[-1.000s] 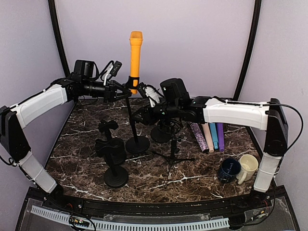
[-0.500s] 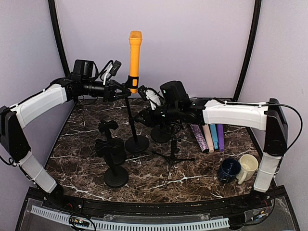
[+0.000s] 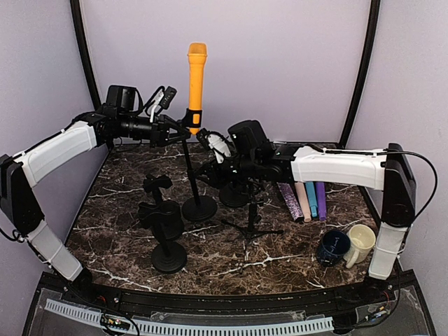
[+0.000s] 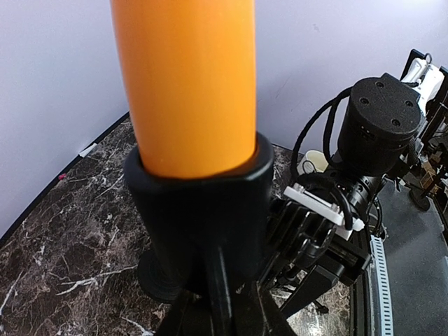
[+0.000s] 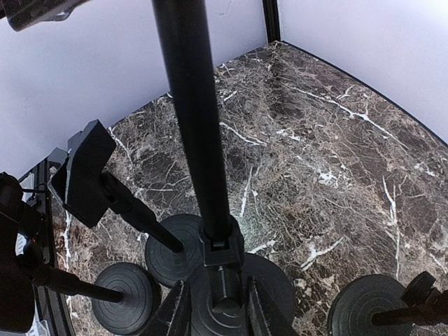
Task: Remove the microphone from the stand
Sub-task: Unscrew the knob on the stand of the microphone stand.
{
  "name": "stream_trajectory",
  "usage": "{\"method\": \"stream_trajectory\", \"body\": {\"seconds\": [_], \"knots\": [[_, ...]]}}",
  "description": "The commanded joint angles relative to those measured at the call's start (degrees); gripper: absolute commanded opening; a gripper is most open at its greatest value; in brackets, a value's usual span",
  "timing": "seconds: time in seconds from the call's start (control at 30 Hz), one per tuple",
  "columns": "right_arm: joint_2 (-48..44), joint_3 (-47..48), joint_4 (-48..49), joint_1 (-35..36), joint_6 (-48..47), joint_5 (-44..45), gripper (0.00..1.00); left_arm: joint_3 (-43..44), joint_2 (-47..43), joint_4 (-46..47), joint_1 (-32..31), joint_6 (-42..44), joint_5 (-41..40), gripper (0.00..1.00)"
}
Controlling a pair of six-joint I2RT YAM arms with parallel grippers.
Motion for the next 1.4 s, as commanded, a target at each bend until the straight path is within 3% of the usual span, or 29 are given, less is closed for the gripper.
{"method": "stream_trajectory", "body": {"seconds": [0.0,0.4,0.67,0.77,0.97,1.37], "knots": [[0.47,2.01,1.82,0.56,-0.41,1.48,0.27,3.20,-4.14,2.23,-0.20,0.51,2.14,0.00],[1.78,2.97,1.89,0.73,-0.59,1.66,0.22,2.99,-4.76,3.32,-0.20,-0.49,2.66,0.00],[1.39,2.58,2.05,0.98,-1.38,3.21,0.00,2.82,-4.79,3.38,-0.20,-0.88,2.04,0.00],[0.84,2.45,2.02,1.41,-2.80,4.85,0.00,2.68,-4.72,3.16,-0.20,-1.35,1.33,0.00],[-1.09,0.80,3.36,2.95,-7.77,10.76,0.00,2.61,-3.81,2.07,-0.20,-2.57,-0.28,0.00],[0.32,4.11,-2.13,10.03,-29.24,32.46,0.00,1.86,-2.51,0.81,-0.20,-2.88,-0.15,0.00]]}}
